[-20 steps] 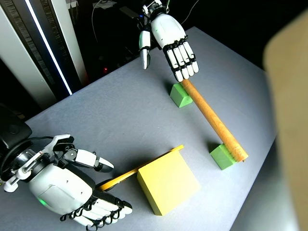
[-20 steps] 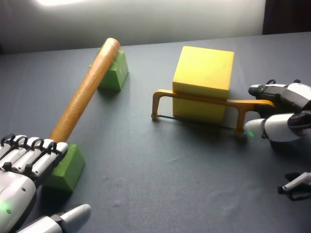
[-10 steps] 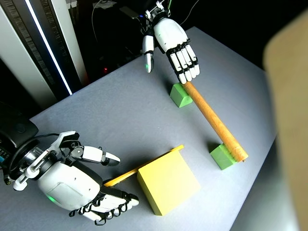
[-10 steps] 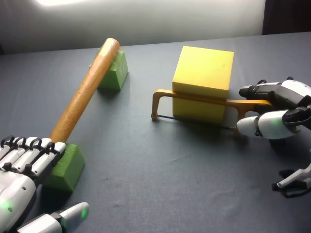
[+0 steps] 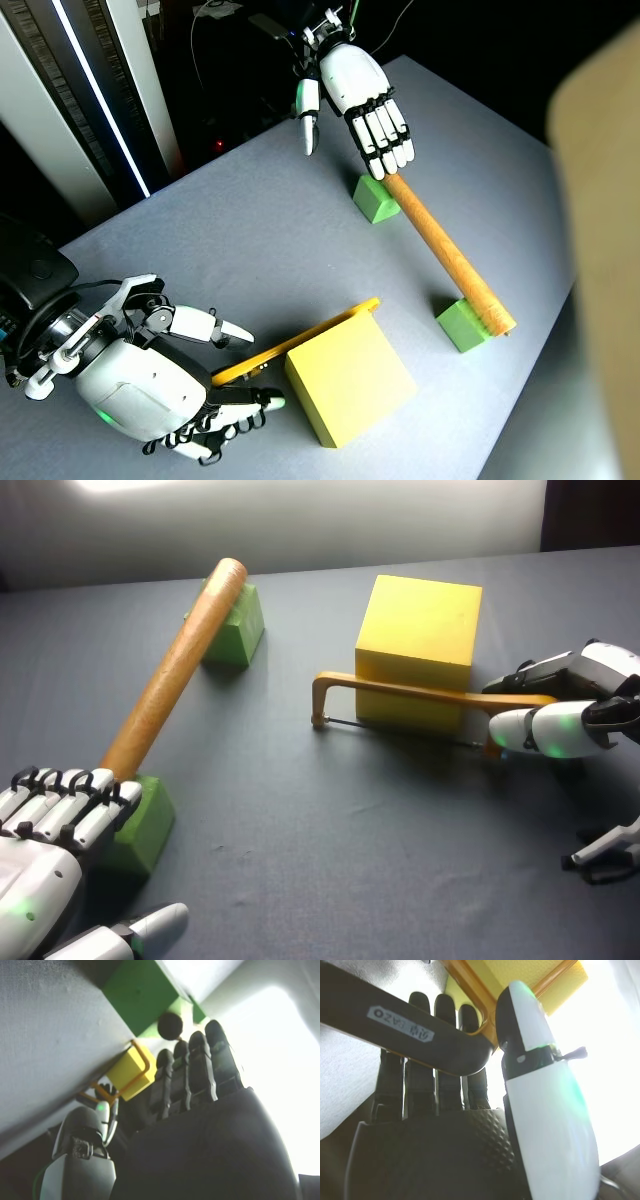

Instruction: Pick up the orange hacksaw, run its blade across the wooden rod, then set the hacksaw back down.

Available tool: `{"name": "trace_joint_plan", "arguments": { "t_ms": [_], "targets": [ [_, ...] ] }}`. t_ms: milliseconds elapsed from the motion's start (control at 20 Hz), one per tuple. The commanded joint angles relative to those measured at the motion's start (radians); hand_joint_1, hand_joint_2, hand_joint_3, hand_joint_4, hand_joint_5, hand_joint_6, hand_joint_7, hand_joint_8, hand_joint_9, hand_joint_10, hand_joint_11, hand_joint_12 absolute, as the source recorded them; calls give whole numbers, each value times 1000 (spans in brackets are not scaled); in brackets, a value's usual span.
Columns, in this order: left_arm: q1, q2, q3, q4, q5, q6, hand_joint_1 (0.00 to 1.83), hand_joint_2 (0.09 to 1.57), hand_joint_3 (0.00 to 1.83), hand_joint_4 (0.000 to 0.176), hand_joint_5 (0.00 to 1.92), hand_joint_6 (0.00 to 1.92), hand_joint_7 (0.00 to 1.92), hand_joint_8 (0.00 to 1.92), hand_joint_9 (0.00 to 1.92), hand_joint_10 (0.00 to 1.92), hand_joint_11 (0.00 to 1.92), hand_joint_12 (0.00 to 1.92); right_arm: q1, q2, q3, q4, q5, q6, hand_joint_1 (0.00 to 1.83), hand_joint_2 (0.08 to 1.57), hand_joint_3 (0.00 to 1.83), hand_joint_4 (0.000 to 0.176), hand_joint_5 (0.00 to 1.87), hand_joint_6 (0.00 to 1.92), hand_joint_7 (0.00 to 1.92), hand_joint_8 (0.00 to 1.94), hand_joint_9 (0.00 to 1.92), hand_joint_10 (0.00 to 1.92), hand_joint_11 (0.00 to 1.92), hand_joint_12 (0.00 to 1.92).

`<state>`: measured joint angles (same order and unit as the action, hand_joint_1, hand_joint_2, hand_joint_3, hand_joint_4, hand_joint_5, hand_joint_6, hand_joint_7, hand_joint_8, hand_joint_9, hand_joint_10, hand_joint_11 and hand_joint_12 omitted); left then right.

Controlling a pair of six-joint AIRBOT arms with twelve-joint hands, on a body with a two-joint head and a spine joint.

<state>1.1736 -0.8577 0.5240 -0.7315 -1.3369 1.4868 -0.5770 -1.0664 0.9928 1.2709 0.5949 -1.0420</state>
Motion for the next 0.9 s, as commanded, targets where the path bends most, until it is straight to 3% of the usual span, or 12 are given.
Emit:
{"name": "trace_joint_plan", "arguments": {
  "t_ms": [0,50,100,150,200,250,350,450,550,700,850],
  "targets": [
    [-4,-1,5,35,-80,-4,0,1217,0,0,137,2,117,2,89,3,0,310,4,7,4,-37,63,9,1111,1150,0,0,900,854,1029,12,990,44,559,975],
    [-4,-2,6,35,-74,-4,0,1216,0,0,122,3,108,1,80,1,0,268,3,8,4,-37,64,9,1129,1150,0,0,901,1041,1092,18,1053,49,620,982],
    [-4,-3,7,35,-69,-4,0,1216,0,0,122,3,108,1,80,1,0,268,1,8,4,-37,65,8,1129,1150,0,0,901,1041,1092,18,1053,49,620,982],
    [-4,-4,7,35,-60,-3,0,1218,1,0,107,0,106,0,86,3,0,260,-1,10,4,-39,68,8,1203,1102,20,0,943,1010,1090,670,1177,83,733,996],
    [-4,-4,7,35,-55,-2,0,1217,0,0,140,8,145,10,118,11,0,294,-3,10,4,-50,74,9,1217,1117,0,0,908,1049,1076,853,1213,91,770,1023],
    [-2,-6,7,35,-54,-1,0,1214,0,0,130,2,131,4,101,2,0,227,-4,10,3,-65,81,10,1216,1120,2,0,903,1059,1053,918,1219,91,761,1051],
    [2,-12,6,35,-53,-1,0,1221,2,0,104,0,106,3,79,1,0,155,-6,15,-5,-112,102,19,1220,1118,0,0,907,1038,1063,922,1223,89,747,1070],
    [2,-20,6,29,-53,-1,0,1225,0,0,132,4,138,6,114,7,0,245,-6,33,-26,-139,111,24,1225,1105,0,0,938,994,1086,878,1223,86,758,1071],
    [5,-24,5,28,-53,1,0,1217,0,0,88,2,92,5,73,4,0,164,2,57,-58,-155,121,24,1220,1107,1,4,940,1001,1072,891,1230,87,754,1080],
    [9,-27,0,23,-49,3,0,1213,0,0,143,8,152,11,130,11,0,294,24,103,-121,-235,178,22,1223,1104,0,2,948,984,1079,883,1237,85,756,1082],
    [9,-30,-1,22,-48,5,0,1216,1,0,121,2,122,1,95,1,0,203,77,139,-179,-256,232,-27,1224,1097,2,9,970,954,1079,880,1230,80,751,1084]
  ]
}}
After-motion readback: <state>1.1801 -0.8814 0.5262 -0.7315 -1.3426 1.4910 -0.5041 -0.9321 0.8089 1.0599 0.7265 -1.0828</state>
